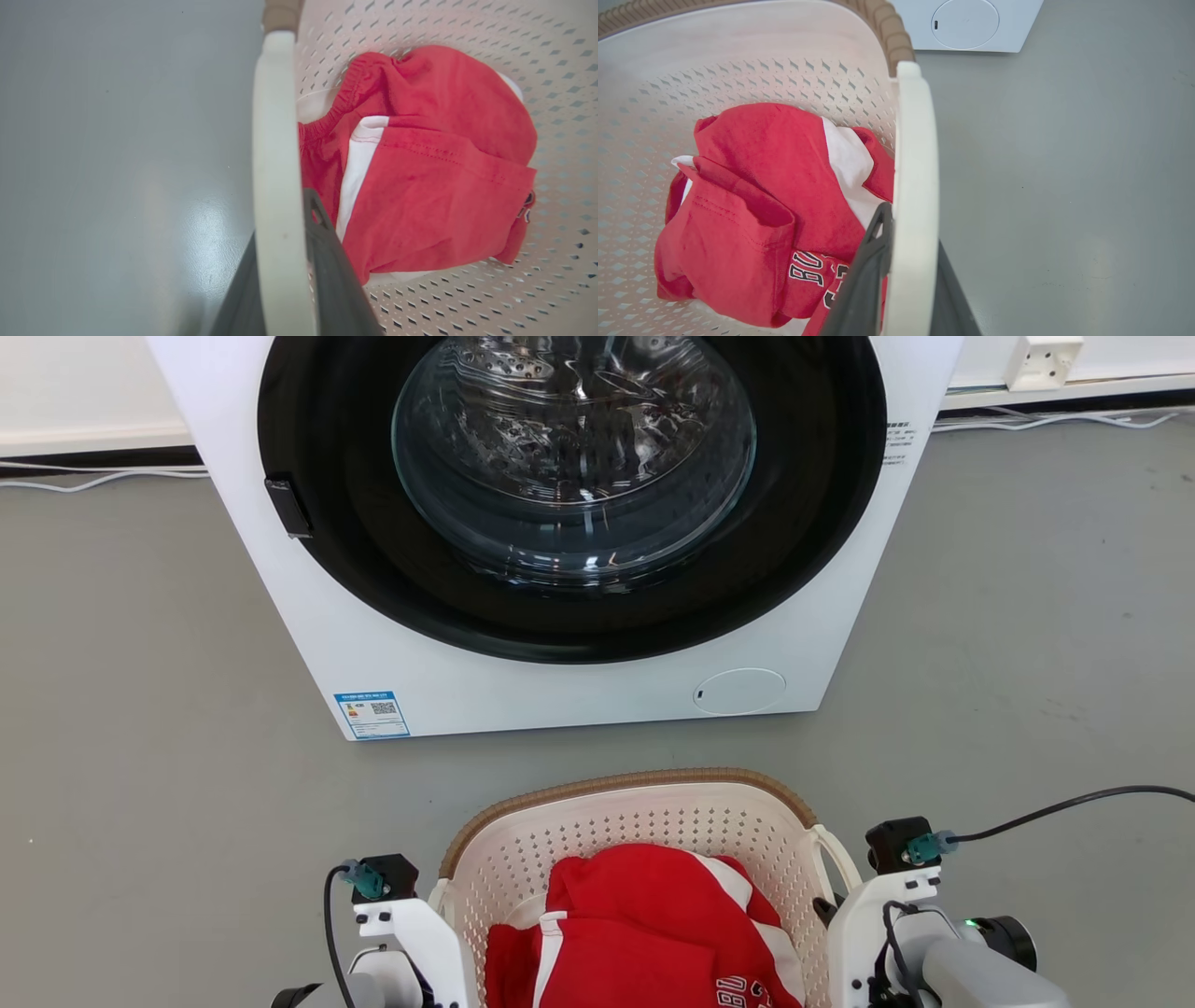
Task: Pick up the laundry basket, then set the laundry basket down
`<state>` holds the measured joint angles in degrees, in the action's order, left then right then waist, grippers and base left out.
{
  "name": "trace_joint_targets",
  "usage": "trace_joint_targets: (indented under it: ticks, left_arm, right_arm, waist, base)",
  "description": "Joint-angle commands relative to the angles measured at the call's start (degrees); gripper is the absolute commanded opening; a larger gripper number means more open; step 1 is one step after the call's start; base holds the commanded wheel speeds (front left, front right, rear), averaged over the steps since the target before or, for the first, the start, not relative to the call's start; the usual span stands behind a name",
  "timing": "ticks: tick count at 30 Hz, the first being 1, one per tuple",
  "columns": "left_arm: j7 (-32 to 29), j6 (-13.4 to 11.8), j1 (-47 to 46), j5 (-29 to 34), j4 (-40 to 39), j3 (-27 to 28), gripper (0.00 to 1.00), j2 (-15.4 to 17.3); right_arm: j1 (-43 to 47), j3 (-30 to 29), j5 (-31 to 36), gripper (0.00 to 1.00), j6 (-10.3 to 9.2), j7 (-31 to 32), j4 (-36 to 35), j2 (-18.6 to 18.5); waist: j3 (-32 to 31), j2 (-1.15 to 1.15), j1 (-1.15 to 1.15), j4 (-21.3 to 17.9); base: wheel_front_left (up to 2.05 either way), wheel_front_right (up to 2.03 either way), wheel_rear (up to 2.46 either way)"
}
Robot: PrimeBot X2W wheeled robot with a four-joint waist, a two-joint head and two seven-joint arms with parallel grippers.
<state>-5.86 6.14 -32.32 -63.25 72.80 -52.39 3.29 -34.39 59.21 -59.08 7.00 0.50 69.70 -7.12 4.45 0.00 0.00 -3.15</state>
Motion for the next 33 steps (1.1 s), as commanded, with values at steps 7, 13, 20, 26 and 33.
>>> trace_joint_targets:
  ticks: [7,13,20,26,33]
  left_arm:
    - [0.9,1.3,-1.7,-0.8,-0.7,0.3,0.00,0.6]
    - [1.2,1.4,-1.7,-1.0,-0.6,-0.1,0.00,0.5]
    - [1.5,1.4,-1.8,-1.5,-0.5,-0.7,0.00,0.4]
    - [1.7,1.4,-2.0,-1.9,-0.4,-1.1,0.00,0.3]
    - [2.5,1.4,-2.6,-2.3,-0.3,-1.4,0.00,0.3]
  right_arm:
    - [-1.5,2.1,-0.6,0.00,0.48,-0.9,-0.6,-0.1]
    - [-1.5,2.9,-1.4,0.00,0.48,-1.1,-0.5,-0.1]
    - [-1.7,4.1,-2.5,0.00,0.48,-1.5,-0.5,-0.4]
    - [-1.9,4.9,-3.3,0.00,0.48,-1.8,-0.4,-0.5]
    - [-2.4,5.7,-4.2,0.00,0.48,-2.4,-0.4,-0.8]
  waist:
    - [0.0,0.00,0.00,-0.1]
    - [-0.1,0.00,0.00,-0.2]
    - [0.2,0.00,0.00,-0.1]
    - [0.4,0.00,0.00,-0.1]
    - [1.6,0.00,0.00,-0.1]
  base:
    - [0.00,0.00,0.00]
    - [0.00,0.00,0.00]
    - [0.00,0.00,0.00]
    - [0.00,0.00,0.00]
    - [0.00,0.00,0.00]
